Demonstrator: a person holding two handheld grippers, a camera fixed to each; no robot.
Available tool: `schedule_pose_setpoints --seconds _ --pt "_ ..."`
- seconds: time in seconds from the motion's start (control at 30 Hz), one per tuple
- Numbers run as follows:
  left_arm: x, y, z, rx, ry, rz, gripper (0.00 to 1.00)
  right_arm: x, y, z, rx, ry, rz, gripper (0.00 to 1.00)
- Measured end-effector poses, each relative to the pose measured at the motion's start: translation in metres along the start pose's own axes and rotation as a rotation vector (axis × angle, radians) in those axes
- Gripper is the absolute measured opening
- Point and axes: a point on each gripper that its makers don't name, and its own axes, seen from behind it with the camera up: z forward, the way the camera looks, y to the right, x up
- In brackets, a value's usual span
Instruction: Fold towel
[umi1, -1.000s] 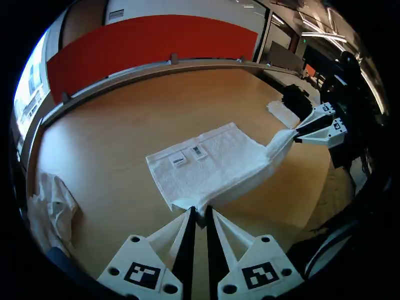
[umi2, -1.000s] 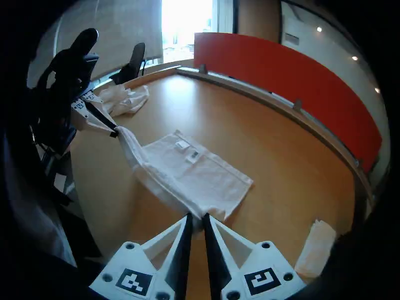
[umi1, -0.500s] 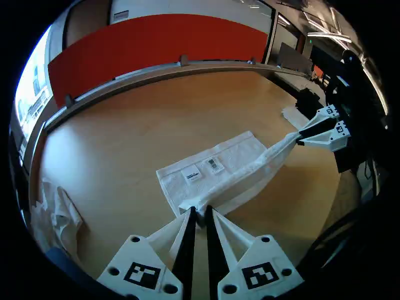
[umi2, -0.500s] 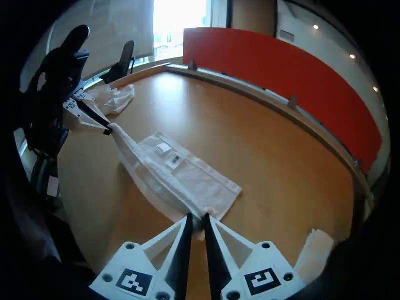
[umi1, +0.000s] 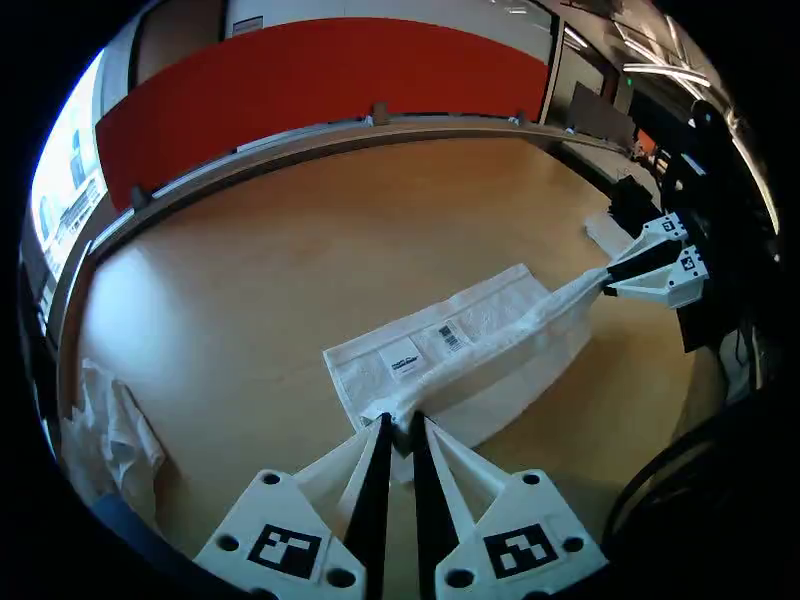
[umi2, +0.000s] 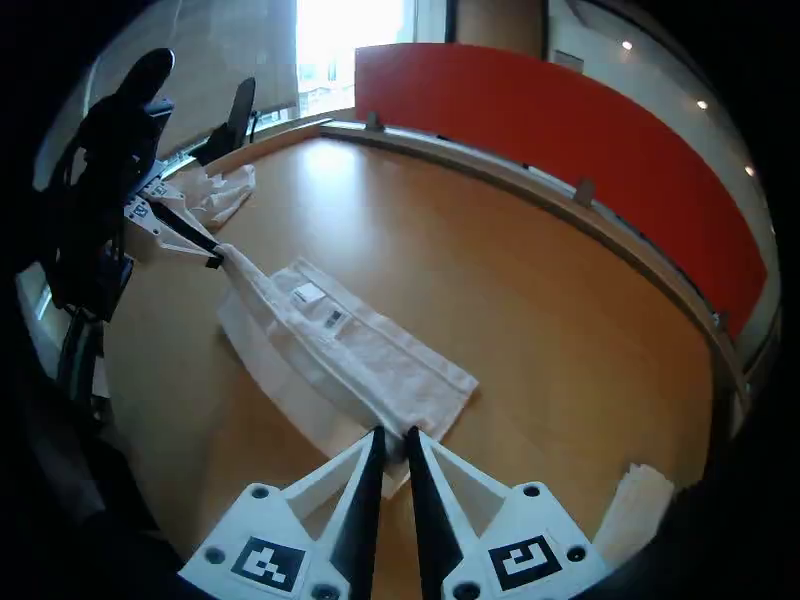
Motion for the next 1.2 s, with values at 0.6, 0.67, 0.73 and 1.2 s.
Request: schedule_pose_setpoints --seconds 0.6,0.67,0.73,1.2 --pt "-0.011 -0.007 0.028 0.015 -0.031 0.021 0.14 -0.008 0.008 0.027 -0.022 -0.032 0.027 0.17" --pt "-0.012 -0.008 0.033 0.02 -0.034 0.022 0.14 -0.009 0.01 0.031 -0.027 -0.037 0.03 0.18" --pt "-0.014 -0.01 0.037 0.026 -0.038 0.025 0.14 -0.009 0.012 0.034 -0.033 -0.039 0.031 0.19" --pt "-0.026 -0.027 0.06 0.079 -0.085 0.046 0.43 -0.015 0.032 0.055 -0.1 -0.067 0.035 0.45"
